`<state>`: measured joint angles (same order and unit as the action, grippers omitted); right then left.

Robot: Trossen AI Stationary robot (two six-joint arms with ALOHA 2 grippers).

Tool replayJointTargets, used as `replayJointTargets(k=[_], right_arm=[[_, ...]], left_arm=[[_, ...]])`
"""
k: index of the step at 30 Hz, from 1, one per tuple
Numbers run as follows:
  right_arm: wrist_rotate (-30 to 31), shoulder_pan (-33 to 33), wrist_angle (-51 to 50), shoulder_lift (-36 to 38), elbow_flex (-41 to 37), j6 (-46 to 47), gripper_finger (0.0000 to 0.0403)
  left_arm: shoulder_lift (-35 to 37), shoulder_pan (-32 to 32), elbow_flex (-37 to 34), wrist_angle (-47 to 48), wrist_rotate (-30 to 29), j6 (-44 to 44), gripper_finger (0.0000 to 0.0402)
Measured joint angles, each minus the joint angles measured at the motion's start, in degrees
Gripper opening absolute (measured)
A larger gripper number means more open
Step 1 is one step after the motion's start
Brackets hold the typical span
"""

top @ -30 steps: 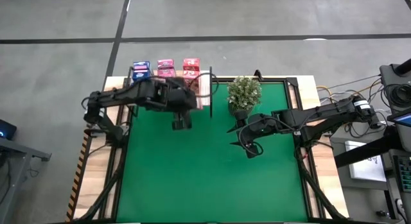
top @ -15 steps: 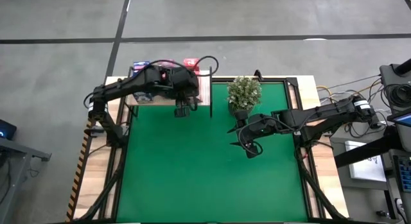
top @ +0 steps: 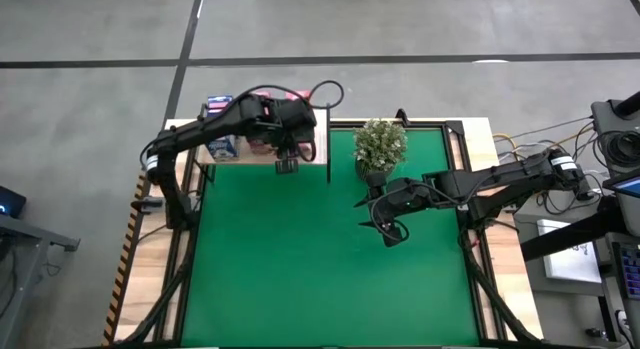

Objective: Stack cereal on shelf
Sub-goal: Put the red cereal box on the shelf

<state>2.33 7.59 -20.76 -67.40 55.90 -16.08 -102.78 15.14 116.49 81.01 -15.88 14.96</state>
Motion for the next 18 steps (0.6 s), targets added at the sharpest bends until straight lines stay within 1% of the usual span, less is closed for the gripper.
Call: replayJointTargets(k=[9,15,18], right_arm=[[0.02,0.01,-0.01,0.0,0.0,0.0,0.021],[0.02,-0.02,0.01,0.0,0.0,0.0,0.021],[0.02,0.01,-0.01,0.0,0.0,0.02,0.021]], left_arm=[[0.0,0.32,0.0,-0.64,0.07,0.61,0.0139],[0.0,0.37,0.0,-0.44,2.84,0.63,0.0139],[-0.05,0.4,0.0,-0.41,3.13,0.61,0.0139]])
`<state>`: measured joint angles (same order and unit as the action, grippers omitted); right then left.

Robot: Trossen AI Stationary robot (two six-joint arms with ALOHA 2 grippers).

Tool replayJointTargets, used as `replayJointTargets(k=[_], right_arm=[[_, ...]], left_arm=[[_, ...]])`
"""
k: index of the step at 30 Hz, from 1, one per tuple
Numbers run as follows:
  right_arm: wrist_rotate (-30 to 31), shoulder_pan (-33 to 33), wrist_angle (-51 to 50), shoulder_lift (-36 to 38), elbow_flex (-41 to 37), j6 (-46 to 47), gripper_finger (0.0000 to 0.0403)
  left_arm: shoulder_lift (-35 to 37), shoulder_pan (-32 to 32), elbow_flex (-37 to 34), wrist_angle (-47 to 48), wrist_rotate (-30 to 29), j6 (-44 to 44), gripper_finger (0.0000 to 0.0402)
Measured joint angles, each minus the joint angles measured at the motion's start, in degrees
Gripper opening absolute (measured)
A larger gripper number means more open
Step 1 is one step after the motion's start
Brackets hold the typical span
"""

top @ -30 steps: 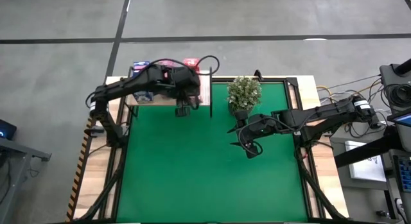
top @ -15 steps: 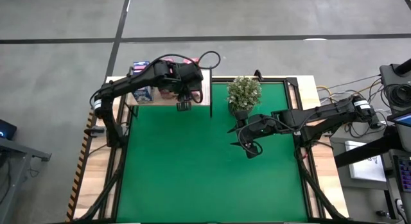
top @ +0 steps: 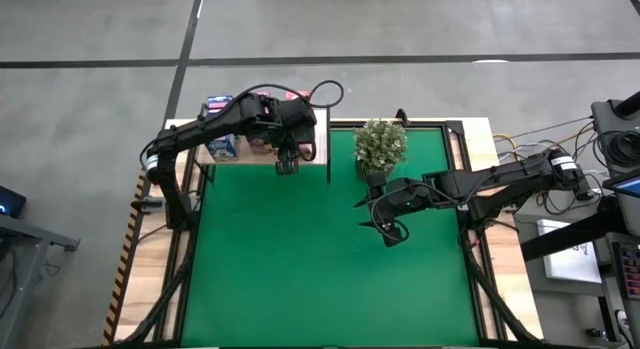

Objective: Stack cereal on shelf
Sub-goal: Put the red cereal box on the shelf

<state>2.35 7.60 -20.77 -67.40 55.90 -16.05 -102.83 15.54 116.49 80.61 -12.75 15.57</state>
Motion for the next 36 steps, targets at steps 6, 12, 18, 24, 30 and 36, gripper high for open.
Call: replayJointTargets(k=[6,12,18,24,30,36], right_arm=[[0.0,-0.02,0.0,0.0,0.0,0.0,0.021],[0.0,-0.01,0.0,0.0,0.0,0.0,0.021],[0.0,-0.02,0.0,0.0,0.0,0.0,0.021],[0.02,0.0,0.01,0.0,0.0,-0.16,0.021],[0.05,-0.01,0.01,0.0,0.0,-0.42,0.021],[0.17,0.0,0.02,0.0,0.0,-0.44,0.021]], left_arm=[[-0.1,0.34,0.0,0.4,-0.02,-0.04,0.0154],[-0.1,0.76,0.0,0.36,-0.09,-0.11,0.0179],[-0.1,0.87,0.0,0.19,-0.15,0.16,0.0192],[-0.1,0.87,0.0,-0.01,-0.19,0.24,0.0199],[-0.1,0.8,3.7,0.55,-0.28,0.87,0.0201],[-0.1,0.43,9.96,1.85,-0.28,-0.37,0.0201]])
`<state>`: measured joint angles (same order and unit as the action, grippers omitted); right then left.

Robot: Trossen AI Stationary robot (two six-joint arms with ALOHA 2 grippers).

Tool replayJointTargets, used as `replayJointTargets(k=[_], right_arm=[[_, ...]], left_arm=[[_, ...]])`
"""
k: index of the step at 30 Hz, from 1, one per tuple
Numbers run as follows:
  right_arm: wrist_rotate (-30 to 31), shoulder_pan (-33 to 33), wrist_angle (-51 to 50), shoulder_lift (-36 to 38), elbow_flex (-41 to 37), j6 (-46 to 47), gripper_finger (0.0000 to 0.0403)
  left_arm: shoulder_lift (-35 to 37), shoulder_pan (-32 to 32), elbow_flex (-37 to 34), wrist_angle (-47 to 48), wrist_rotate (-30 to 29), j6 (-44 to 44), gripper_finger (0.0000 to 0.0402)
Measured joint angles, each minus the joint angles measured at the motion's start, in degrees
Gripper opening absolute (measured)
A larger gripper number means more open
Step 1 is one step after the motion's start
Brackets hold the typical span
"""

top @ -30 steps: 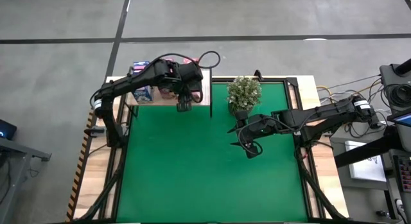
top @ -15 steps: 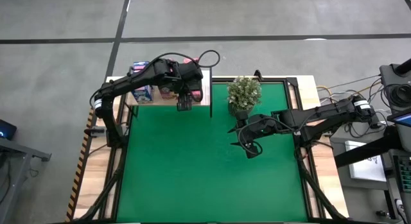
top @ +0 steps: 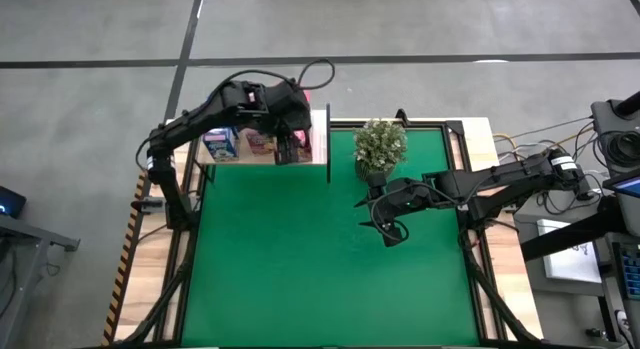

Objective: Stack cereal on shelf
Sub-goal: Put the red cereal box on the shelf

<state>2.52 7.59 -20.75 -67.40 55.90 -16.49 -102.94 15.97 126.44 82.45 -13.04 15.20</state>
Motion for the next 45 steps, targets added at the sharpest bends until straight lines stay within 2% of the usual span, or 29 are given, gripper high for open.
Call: replayJointTargets(k=[4,8,13,18,25,29,34,45], right_arm=[[0.0,0.0,0.0,0.0,0.0,0.0,0.021],[0.0,0.0,0.0,0.0,-0.09,0.02,0.021],[0.01,-0.02,-0.01,0.0,-0.37,0.61,0.021],[0.02,0.0,-0.02,0.0,-0.44,0.94,0.021],[0.01,-0.01,0.01,0.0,-0.44,1.04,0.021],[0.02,-0.02,0.13,0.0,-0.44,0.95,0.021],[0.04,-0.02,0.26,0.0,-0.44,0.92,0.021],[0.04,-0.02,0.28,0.0,-0.44,0.9,0.021]], left_arm=[[0.21,-2.4,1.45,0.13,-0.11,-2.09,0.0193],[0.49,-7.01,-0.28,0.13,-1.51,-2.46,0.0162],[1.15,-13.08,-5.56,1.4,-9.98,-5.36,0.0117],[3.79,-16.11,-14.64,-1.15,-10.92,-7.8,0.0077],[7.11,-16.18,-27.83,-6.06,-22.5,-11.72,0.0046],[7.7,-15.91,-33.03,-10.75,-24.23,-11.64,0.0041],[7.67,-15.37,-35.14,-13.18,-26.28,-11.3,0.004],[7.52,-12.55,-35.11,-15.1,-28.96,-11.28,0.004]])
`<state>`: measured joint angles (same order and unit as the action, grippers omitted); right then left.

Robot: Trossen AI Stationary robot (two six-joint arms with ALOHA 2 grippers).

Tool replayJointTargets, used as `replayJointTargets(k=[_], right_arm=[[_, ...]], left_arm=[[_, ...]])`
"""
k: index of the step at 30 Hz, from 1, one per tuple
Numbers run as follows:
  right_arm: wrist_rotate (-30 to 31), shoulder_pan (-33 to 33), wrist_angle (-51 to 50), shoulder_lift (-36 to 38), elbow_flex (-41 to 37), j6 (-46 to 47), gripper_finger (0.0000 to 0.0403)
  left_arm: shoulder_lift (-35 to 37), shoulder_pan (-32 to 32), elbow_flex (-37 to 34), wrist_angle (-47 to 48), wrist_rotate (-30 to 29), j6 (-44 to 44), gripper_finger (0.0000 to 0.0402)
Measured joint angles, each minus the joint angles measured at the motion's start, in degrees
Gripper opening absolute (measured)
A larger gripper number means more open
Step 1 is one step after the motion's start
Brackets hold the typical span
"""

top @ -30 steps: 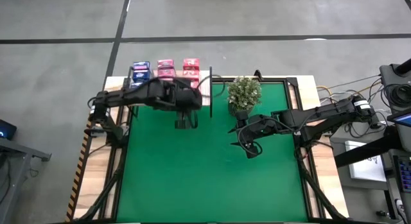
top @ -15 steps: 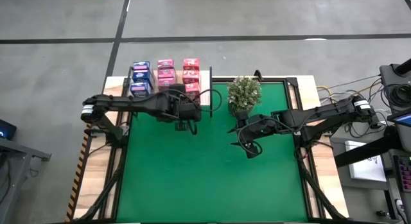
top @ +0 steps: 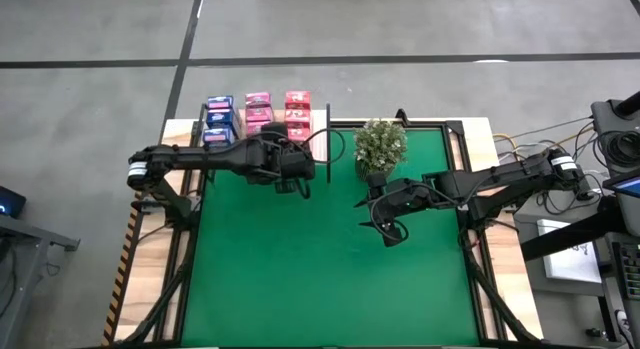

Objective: Stack cereal on shelf
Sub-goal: Put the red cereal box on the shelf

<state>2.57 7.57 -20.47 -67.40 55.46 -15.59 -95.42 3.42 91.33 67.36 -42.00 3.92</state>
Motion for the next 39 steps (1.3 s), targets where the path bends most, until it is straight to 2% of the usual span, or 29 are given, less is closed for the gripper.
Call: replayJointTargets(k=[10,17,23,27,39], right_arm=[[0.02,0.0,-0.01,0.0,0.0,-0.02,0.021],[0.02,0.0,-0.02,0.0,0.0,-0.04,0.021],[0.03,0.0,-0.02,0.0,0.0,-0.04,0.021],[0.03,0.0,-0.02,0.0,0.0,-0.22,0.021],[0.04,0.0,-0.02,0.0,0.0,-0.47,0.021]], left_arm=[[-0.02,0.8,0.0,-1.93,0.22,-0.18,0.004],[-0.04,0.51,-0.35,-10.97,10.48,-0.61,0.004],[-0.07,0.75,-0.72,-14.65,9.33,0.42,0.004],[-0.07,0.89,-0.74,-14.86,6.49,0.09,0.004],[-0.09,2.28,-0.74,-15.51,4.95,-0.42,0.004]])
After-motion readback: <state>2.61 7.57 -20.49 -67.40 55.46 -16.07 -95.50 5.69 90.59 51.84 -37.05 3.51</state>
